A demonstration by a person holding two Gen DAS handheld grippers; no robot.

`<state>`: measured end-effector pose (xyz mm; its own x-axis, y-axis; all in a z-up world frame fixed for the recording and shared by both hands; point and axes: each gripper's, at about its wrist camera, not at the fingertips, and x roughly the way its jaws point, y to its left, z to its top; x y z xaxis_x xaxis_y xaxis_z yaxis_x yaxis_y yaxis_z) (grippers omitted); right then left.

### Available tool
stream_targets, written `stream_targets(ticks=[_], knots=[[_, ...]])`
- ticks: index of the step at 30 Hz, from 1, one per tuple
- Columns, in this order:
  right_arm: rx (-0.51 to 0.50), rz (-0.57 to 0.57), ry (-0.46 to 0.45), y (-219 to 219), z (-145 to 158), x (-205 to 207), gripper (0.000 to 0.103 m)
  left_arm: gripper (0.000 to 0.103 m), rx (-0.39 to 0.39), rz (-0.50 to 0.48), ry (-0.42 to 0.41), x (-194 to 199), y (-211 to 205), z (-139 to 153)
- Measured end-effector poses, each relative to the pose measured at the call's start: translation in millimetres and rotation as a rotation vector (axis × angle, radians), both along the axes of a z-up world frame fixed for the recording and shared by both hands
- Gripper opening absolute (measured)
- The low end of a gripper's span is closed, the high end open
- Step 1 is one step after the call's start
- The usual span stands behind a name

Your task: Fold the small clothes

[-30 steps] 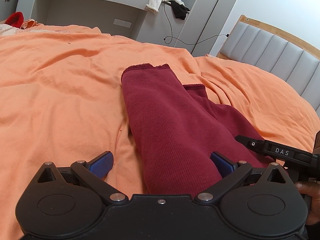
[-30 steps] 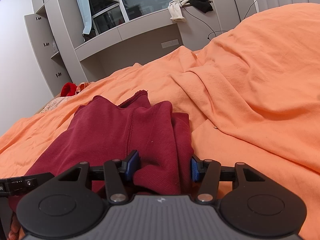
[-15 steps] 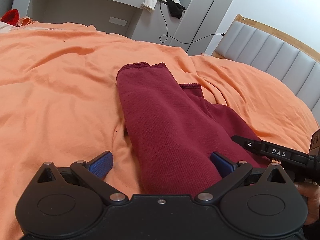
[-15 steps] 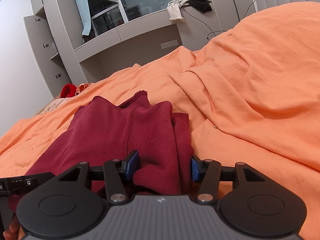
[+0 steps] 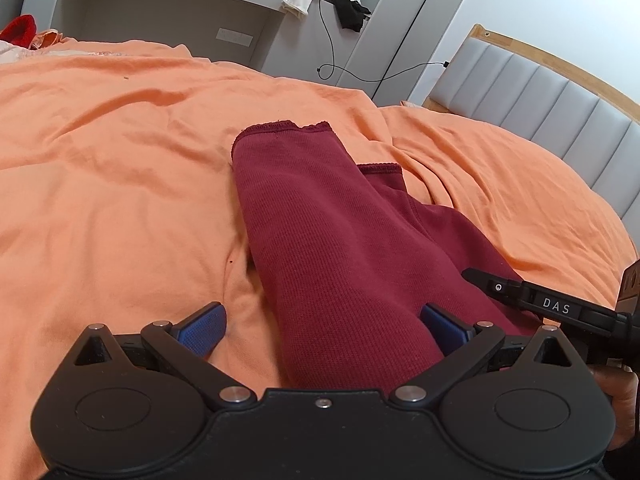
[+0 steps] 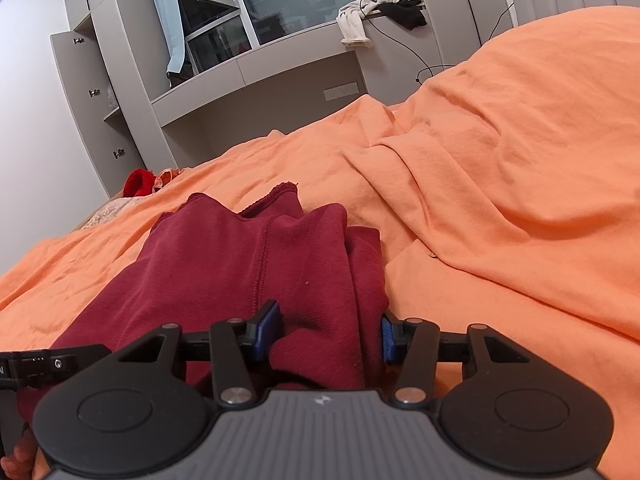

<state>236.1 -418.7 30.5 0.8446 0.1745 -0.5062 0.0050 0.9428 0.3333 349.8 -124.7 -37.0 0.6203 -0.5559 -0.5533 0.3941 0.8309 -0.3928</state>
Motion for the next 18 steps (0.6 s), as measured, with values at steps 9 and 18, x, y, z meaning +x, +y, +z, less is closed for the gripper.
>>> stream_targets(ticks=[9,18], knots=[[0.0,-0.004,-0.002,1.4,-0.2,-0.2,0.054,0.103,-0.002,0.0,0.001,-0.1,0.7,-0.1],[-0.009,-0.007,-0.006,2.7,1.8,-1.4,0.049,0.102,0.003,-0.002,0.005,-0.2,0.4,0.2]])
